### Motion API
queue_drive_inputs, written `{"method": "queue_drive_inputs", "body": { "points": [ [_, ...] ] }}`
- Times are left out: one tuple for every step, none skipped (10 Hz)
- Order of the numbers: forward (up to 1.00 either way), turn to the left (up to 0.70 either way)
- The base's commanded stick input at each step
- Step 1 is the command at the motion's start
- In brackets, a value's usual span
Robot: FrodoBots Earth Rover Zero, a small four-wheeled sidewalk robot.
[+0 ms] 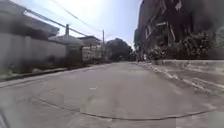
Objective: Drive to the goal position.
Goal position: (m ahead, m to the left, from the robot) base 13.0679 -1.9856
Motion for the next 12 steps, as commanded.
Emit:
{"method": "queue_drive_inputs", "body": {
  "points": [
    [1.00, -0.31],
    [1.00, -0.31],
    [1.00, -0.31],
    [1.00, -0.31],
    [1.00, -0.31],
    [1.00, -0.31],
    [1.00, -0.29],
    [1.00, -0.04],
    [1.00, 0.09],
    [1.00, 0.09],
    [1.00, 0.09],
    [1.00, 0.09]
  ]
}}
